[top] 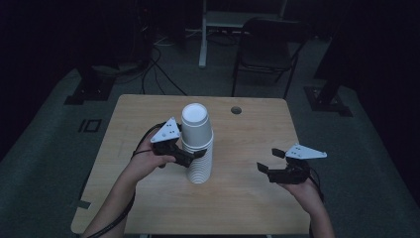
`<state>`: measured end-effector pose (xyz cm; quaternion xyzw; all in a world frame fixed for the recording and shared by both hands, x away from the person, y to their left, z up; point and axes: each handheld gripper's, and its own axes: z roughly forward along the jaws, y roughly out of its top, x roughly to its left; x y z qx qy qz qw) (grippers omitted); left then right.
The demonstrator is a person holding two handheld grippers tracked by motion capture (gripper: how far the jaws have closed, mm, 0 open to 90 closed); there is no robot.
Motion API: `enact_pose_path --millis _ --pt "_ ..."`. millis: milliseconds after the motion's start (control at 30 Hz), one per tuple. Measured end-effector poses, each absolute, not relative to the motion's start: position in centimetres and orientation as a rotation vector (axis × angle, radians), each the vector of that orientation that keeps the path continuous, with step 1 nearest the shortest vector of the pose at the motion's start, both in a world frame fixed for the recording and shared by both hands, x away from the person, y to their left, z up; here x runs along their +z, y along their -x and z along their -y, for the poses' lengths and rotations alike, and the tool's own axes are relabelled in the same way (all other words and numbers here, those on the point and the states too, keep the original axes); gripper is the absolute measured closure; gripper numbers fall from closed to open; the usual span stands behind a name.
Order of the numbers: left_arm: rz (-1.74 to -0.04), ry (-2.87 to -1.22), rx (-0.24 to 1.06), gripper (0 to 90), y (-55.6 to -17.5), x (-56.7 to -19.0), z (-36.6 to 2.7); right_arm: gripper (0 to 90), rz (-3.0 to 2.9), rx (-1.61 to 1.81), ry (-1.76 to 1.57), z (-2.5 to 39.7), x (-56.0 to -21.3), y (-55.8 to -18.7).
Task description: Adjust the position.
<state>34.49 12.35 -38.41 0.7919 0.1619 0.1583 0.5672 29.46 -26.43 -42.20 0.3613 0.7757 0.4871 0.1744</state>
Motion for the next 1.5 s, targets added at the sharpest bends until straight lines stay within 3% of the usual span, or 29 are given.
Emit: enact_pose_path --millis 1500 --pt "-0.367 -1.858 0.362 3.6 -34.5 -38.5 -12.4 20.0 -2.297 1.640 -0.604 15.6 -33.2 -32.3"
